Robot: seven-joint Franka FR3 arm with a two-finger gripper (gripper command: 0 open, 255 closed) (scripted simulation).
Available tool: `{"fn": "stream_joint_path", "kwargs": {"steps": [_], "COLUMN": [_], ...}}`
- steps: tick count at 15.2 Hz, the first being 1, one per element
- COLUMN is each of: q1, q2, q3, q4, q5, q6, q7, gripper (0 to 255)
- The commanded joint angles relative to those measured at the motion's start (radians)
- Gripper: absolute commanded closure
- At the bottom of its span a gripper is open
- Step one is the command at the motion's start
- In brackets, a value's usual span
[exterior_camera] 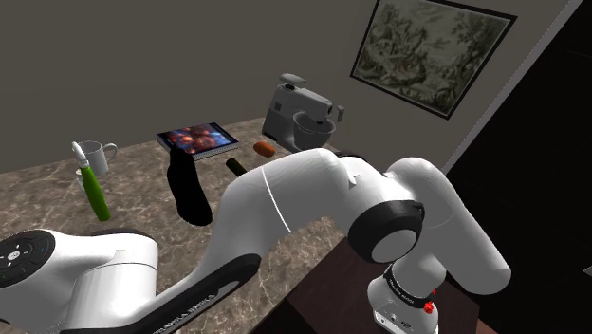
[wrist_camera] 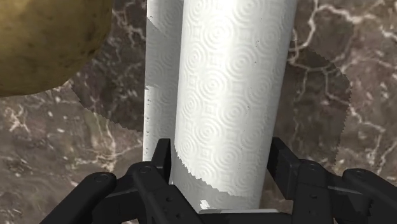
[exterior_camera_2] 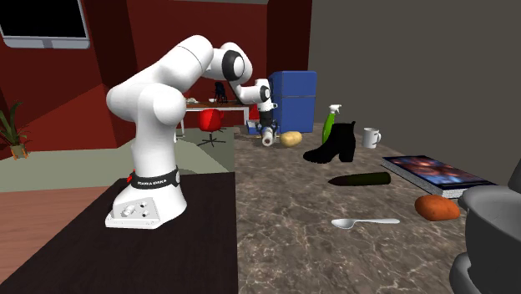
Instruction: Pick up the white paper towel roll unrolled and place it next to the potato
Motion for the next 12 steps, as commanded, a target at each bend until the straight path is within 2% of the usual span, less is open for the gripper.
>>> {"fn": "stream_joint_path", "kwargs": {"steps": [1,12], "q1": [-0.001,-0.004], "q2": [-0.019,-0.096], "q3": [0.002,0.011], "q4": [-0.004,0.011], "q5": [0.002,0.013], "q6": [-0.014,-0.106], "q7": [-0.002,-0.017], "gripper": [255,255]}}
